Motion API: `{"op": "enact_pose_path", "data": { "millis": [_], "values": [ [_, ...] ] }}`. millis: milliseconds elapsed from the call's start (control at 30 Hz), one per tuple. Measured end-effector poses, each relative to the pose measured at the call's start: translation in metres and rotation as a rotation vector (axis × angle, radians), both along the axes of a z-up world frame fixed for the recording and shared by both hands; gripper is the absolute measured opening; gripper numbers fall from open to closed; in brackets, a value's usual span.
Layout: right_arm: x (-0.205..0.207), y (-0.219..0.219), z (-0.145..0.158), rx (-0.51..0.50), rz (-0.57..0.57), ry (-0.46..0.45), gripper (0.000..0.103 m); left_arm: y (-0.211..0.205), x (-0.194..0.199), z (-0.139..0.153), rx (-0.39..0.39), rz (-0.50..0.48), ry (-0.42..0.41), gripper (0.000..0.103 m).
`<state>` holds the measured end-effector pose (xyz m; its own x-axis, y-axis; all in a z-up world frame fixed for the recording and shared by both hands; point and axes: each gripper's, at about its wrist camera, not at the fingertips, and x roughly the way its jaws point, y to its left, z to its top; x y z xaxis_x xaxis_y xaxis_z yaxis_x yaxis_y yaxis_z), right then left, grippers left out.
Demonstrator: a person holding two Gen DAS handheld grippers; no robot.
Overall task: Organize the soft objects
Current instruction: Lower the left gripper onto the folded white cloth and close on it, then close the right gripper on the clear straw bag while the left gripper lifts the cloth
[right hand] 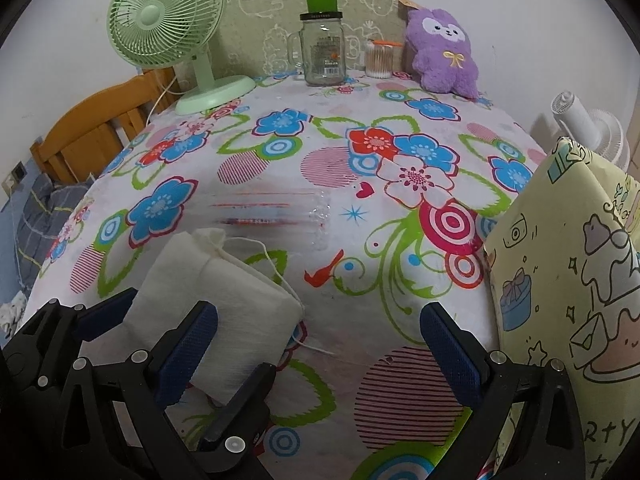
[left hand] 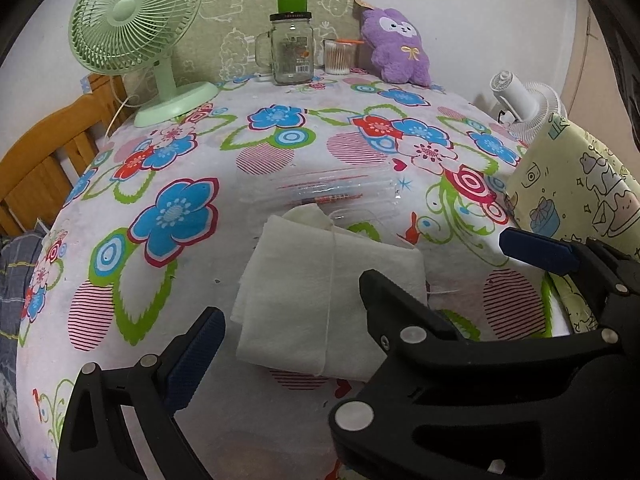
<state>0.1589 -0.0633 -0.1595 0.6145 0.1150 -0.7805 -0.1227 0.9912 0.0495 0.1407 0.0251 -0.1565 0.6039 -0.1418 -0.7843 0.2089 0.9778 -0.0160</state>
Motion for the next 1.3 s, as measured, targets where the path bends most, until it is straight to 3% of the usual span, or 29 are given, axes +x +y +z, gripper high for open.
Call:
{"op": "enact_pose_path", "data": {
  "millis": [167,433,633,733,1067,1300],
  "values": [
    [-0.001,0.0,0.0,0.002,0.002,-0.001,0.102,-0.001,-0.002,0.001,-0.029,-0.03,0.006,0.085],
    [-0.007,0.007,0.006,-0.008,0.021,-0.025,0.102,0.003,-0.01,0.006,-0.062,-0.034,0.005,0.045],
    [-0.012,0.016,0.01,-0.012,0.041,-0.035,0.102,0.013,-0.015,0.008,-0.08,-0.004,0.002,0.023],
    [-0.014,0.021,0.013,-0.01,0.05,-0.041,0.102,0.019,-0.017,0.012,-0.071,0.022,-0.011,0.017],
    [-0.009,0.041,0.029,0.017,0.078,-0.09,0.103,0.042,-0.013,0.028,-0.068,0.105,-0.064,0.017],
    [0.009,0.049,0.032,-0.013,0.114,-0.11,0.102,0.045,0.004,0.027,-0.066,0.145,-0.05,0.017]
  ]
}}
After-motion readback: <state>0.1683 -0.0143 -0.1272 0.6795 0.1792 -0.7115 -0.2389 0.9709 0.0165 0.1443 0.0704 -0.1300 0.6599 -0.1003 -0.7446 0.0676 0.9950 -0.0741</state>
